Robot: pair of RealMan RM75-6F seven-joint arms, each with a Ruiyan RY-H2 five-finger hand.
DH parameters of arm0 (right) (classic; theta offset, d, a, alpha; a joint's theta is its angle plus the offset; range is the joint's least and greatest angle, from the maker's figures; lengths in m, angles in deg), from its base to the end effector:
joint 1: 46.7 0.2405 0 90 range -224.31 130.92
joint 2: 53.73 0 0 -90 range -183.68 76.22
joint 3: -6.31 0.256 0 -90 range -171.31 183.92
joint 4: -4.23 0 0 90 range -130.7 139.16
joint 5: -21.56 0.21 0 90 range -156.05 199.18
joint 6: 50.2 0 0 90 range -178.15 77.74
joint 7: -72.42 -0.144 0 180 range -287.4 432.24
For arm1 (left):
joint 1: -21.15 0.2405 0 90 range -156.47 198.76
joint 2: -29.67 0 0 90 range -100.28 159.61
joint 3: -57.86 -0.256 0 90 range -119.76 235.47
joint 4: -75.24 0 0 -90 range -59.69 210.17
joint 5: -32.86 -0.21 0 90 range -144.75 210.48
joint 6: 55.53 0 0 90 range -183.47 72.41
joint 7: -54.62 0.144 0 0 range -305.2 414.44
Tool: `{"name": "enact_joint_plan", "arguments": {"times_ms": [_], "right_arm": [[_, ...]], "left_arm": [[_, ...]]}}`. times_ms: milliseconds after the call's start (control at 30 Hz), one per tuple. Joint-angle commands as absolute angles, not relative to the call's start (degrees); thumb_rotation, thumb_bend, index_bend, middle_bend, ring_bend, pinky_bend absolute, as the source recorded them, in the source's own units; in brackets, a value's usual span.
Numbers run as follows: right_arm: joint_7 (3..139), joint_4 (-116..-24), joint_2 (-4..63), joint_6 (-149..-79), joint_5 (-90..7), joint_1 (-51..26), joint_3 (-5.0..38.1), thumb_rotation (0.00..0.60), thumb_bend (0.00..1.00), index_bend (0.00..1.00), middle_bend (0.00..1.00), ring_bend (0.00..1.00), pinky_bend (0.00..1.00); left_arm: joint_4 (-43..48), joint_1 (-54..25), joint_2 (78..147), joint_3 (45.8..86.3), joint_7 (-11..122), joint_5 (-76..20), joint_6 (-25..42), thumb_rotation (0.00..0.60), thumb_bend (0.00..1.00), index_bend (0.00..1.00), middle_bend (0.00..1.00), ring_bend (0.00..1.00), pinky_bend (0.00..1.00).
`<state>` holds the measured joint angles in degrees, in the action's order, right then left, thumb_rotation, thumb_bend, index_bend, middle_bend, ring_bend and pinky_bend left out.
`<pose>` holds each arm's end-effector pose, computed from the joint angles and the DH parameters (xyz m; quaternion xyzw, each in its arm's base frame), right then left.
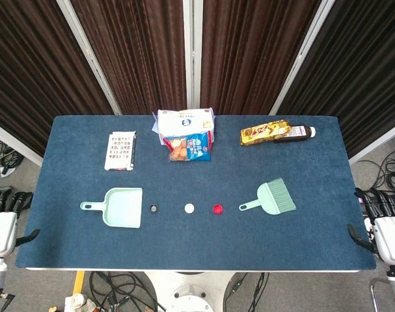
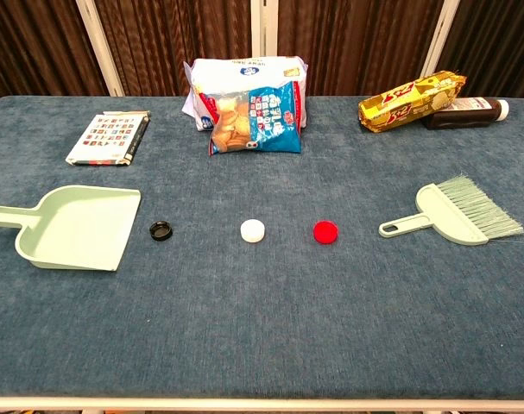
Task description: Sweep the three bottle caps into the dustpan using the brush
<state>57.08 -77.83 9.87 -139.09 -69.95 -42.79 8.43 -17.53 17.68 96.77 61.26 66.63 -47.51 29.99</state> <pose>-0.3326 -0.1747 0.1814 0.5941 -0.3820 0.4379 0.5562 -0.3211 0.1742 0.1487 -0.5867 -0.3700 -0.3209 0.6450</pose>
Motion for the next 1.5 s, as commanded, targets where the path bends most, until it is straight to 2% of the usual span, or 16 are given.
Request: {"name": "enact_joint_plan", "arguments": {"times_ms": [33, 367, 500, 600, 667, 800, 1000, 1167, 1500], "right_arm": [[57.0, -77.8, 9.9, -139.1, -69.9, -42.8, 8.4, 0.6, 0.27, 0.0, 0.19, 0.0, 0.03], [57.6, -78.7, 9.6, -137.6, -70.2, -42.1, 8.1, 0.6, 0.27, 0.0, 0.21, 0.01, 0.06], [62.3, -82.3, 7.4, -130.3, -72.2, -37.8, 7.1, 0.6, 0.27, 0.09, 0.28, 0.04, 0.08], [67.7, -84.8, 6.6, -122.9, -72.4, -33.0, 7.7, 0.6, 0.27, 0.12, 0.28, 0.04, 0.08], [73.0, -85.4, 7.0, -118.1, -71.6, -29.9, 8.5, 0.6, 0.22, 0.13, 0.27, 0.04, 0.08], [86.6, -84.8, 11.2, -110.4, -69.6, -24.0, 10.7, 0.6, 0.1, 0.17, 0.27, 0.03, 0.08], [97.1, -81.2, 19.3, -104.8, -69.0, -18.2, 11.7, 0.6, 0.08, 0.28, 0.27, 0.02, 0.08], [101.2, -76.5, 25.8, -103.8, -68.2, -16.1, 11.6, 0.6, 0.08, 0.34, 0.32, 0.03, 0.08], [97.4, -66.3, 35.1, -105.1, -67.9, -14.3, 10.5, 0.6, 0.14, 0.36, 0.37, 0.05, 0.07]], "left_arm": [[-17.5, 17.7, 96.9, 61.2, 66.7, -47.6, 30.1, 0.6, 0.07, 0.19, 0.19, 0.08, 0.08], [-17.8, 17.5, 96.9, 61.2, 66.9, -47.6, 29.7, 0.6, 0.07, 0.19, 0.19, 0.08, 0.08], [-17.7, 17.4, 96.8, 61.1, 66.6, -47.7, 29.5, 0.6, 0.07, 0.19, 0.19, 0.08, 0.08], [-17.7, 17.5, 96.7, 61.1, 66.3, -47.7, 29.7, 0.6, 0.07, 0.19, 0.19, 0.08, 0.08], [-17.6, 17.6, 96.8, 61.1, 66.1, -47.8, 29.9, 0.6, 0.07, 0.19, 0.19, 0.08, 0.08], [-17.4, 17.9, 96.8, 61.0, 65.8, -47.9, 30.1, 0.6, 0.07, 0.19, 0.19, 0.08, 0.08], [-17.0, 18.0, 96.8, 60.9, 65.0, -47.9, 30.1, 0.6, 0.07, 0.19, 0.19, 0.08, 0.08], [-16.1, 17.9, 97.2, 60.8, 64.0, -47.7, 29.5, 0.6, 0.07, 0.19, 0.19, 0.08, 0.08], [-14.9, 17.4, 97.6, 61.0, 62.6, -47.2, 28.2, 0.6, 0.07, 0.19, 0.19, 0.08, 0.08]]}}
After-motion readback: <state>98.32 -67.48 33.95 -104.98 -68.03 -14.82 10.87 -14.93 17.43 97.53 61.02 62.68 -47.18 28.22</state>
